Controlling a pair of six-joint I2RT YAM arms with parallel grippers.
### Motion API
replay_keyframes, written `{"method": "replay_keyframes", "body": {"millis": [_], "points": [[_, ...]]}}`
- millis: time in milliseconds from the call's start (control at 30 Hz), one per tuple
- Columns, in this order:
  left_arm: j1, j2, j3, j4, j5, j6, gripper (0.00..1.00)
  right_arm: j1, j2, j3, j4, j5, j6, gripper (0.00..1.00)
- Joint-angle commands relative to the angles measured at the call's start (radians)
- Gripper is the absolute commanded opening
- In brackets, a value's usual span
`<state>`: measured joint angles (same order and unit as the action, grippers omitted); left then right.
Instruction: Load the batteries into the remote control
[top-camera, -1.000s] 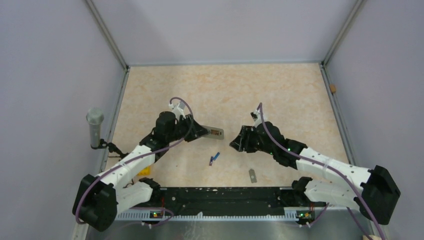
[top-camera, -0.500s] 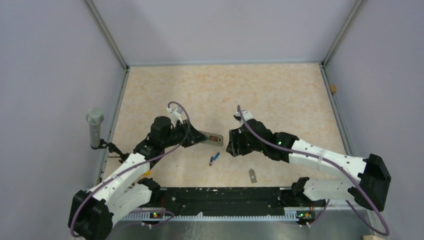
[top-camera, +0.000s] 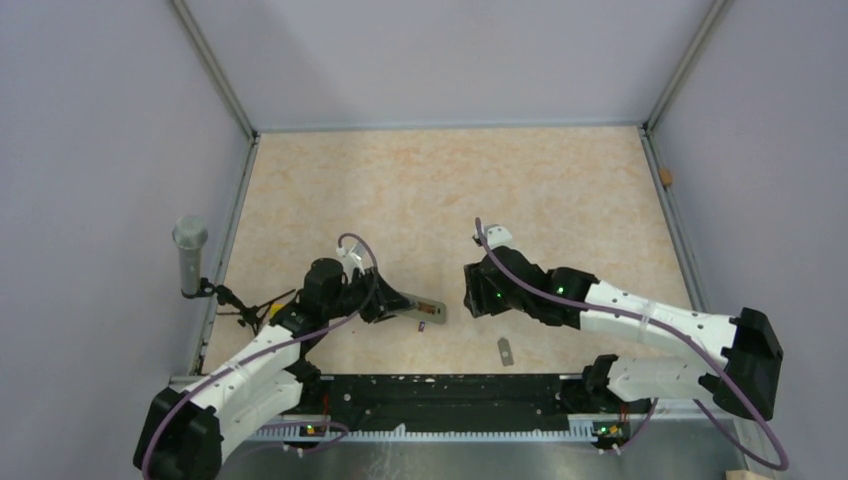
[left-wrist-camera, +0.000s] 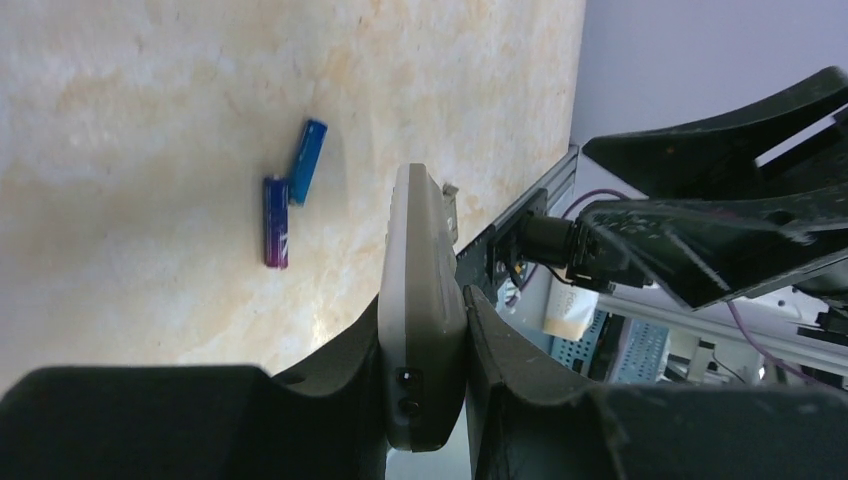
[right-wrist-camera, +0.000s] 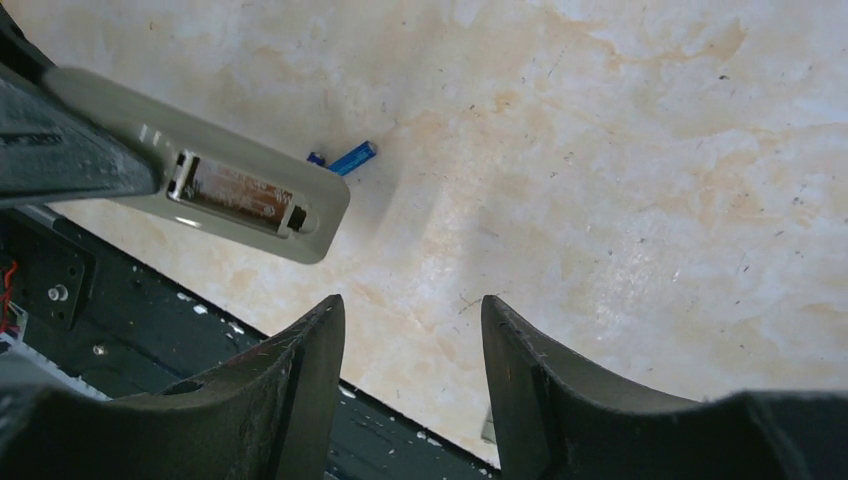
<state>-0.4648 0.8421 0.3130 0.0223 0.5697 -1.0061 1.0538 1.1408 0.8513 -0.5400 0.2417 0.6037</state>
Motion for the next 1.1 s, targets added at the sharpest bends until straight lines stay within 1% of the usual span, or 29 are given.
{"method": "replay_keyframes", "body": {"millis": [0, 233, 333, 433, 567, 767, 833, 1067], "points": [[-0.028, -0.064, -0.076, 0.107, 0.021, -0.129, 0.00, 0.009, -0.047, 0.000, -0.010, 0.056, 0.022, 0.52], [-0.158, -0.098, -0.186, 0.222, -0.085, -0.294, 0.00, 0.008, -0.046, -0.018, 0.015, 0.043, 0.030, 0.53], [-0.192, -0.118, -0.221, 0.231, -0.144, -0.335, 0.00, 0.008, -0.047, -0.021, 0.019, 0.038, 0.029, 0.53], [-0.216, -0.131, -0.255, 0.240, -0.210, -0.359, 0.00, 0.009, -0.055, -0.028, 0.022, 0.037, 0.028, 0.53], [-0.248, -0.112, -0.285, 0.297, -0.293, -0.384, 0.00, 0.008, -0.060, -0.041, 0.032, 0.033, 0.029, 0.53], [-0.294, -0.030, -0.294, 0.370, -0.321, -0.403, 0.03, 0.009, -0.065, -0.054, 0.044, 0.022, 0.028, 0.53], [-0.310, -0.007, -0.295, 0.378, -0.325, -0.406, 0.06, 0.009, -0.063, -0.056, 0.048, 0.018, 0.028, 0.53], [-0.340, 0.018, -0.308, 0.357, -0.323, -0.404, 0.32, 0.009, -0.048, -0.057, 0.059, 0.014, 0.024, 0.53]]}}
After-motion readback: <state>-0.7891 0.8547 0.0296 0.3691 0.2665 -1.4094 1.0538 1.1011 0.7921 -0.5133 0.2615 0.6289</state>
